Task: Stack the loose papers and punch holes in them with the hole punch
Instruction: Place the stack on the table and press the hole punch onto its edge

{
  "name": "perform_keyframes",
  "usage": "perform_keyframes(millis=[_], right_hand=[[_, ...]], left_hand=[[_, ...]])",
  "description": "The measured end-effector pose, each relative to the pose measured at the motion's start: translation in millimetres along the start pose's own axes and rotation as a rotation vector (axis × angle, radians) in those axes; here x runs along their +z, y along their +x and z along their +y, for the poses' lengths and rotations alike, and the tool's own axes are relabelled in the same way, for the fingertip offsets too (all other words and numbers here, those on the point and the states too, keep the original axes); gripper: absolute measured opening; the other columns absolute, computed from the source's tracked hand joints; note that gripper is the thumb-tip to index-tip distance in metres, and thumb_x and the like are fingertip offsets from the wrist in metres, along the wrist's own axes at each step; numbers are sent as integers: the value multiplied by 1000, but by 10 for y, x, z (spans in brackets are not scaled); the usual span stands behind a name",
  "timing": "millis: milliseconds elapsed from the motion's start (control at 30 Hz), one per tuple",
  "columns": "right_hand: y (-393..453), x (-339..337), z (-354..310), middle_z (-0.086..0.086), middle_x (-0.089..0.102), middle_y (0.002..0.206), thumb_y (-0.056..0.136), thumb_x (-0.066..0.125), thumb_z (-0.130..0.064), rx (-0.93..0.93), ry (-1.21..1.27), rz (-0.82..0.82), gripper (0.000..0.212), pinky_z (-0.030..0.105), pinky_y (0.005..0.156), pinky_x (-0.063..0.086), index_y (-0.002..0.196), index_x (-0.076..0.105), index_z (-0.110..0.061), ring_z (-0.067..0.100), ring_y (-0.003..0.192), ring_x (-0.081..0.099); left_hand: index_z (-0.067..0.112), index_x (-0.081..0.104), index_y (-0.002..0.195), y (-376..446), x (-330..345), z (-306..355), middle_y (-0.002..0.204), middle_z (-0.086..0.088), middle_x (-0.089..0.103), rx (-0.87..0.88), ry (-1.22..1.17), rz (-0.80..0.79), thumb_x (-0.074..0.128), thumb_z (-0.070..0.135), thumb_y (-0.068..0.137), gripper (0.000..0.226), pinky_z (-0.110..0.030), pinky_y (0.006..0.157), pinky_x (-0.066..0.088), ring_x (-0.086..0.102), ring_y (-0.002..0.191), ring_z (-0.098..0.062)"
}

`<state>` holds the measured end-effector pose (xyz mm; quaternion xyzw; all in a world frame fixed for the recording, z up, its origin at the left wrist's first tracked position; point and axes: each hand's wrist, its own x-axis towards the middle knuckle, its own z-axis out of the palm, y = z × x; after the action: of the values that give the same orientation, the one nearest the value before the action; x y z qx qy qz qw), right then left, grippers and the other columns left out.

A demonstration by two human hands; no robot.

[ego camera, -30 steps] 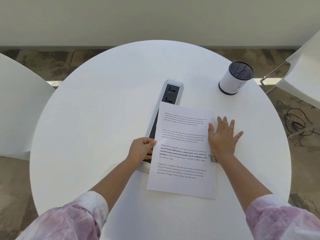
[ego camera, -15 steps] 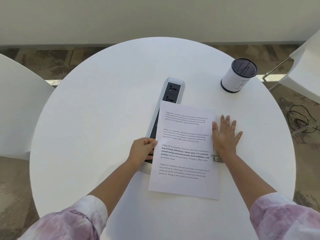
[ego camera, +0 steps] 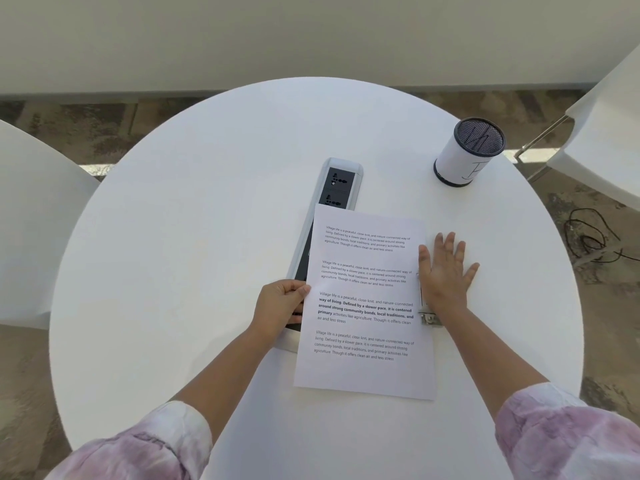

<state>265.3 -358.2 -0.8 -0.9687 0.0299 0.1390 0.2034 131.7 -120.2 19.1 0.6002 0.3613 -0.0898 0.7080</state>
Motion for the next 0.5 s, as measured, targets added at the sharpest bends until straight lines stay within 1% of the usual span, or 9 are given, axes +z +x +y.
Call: perform_keyframes(millis=[233,400,500], right_hand=[[5,-18,-13,-3,-3,159,96,18,-48,11,-36,5,60,49,116,-13,149,7,-20,14,145,-11],[9,-59,-33,0,3,159,96,23,-41,13,-110,1,57,53,117,-4,148,13,-21,18,146,-4],[3,-101,-75,0,5,159,96,25,-38,20,-137,4,56,55,116,1,148,15,-22,20,146,0]], left_hand=[[11,64,82,-8,15,23,72,-8,67,6,2,14,57,8,89,11,-24,48,55,64,51,-11],[8,65,85,-6,15,-7,75,-11,67,10,8,9,57,8,89,9,-27,51,56,65,57,-17],[10,65,82,-4,25,-12,74,-10,67,19,0,9,57,8,89,11,-27,51,56,64,56,-15]])
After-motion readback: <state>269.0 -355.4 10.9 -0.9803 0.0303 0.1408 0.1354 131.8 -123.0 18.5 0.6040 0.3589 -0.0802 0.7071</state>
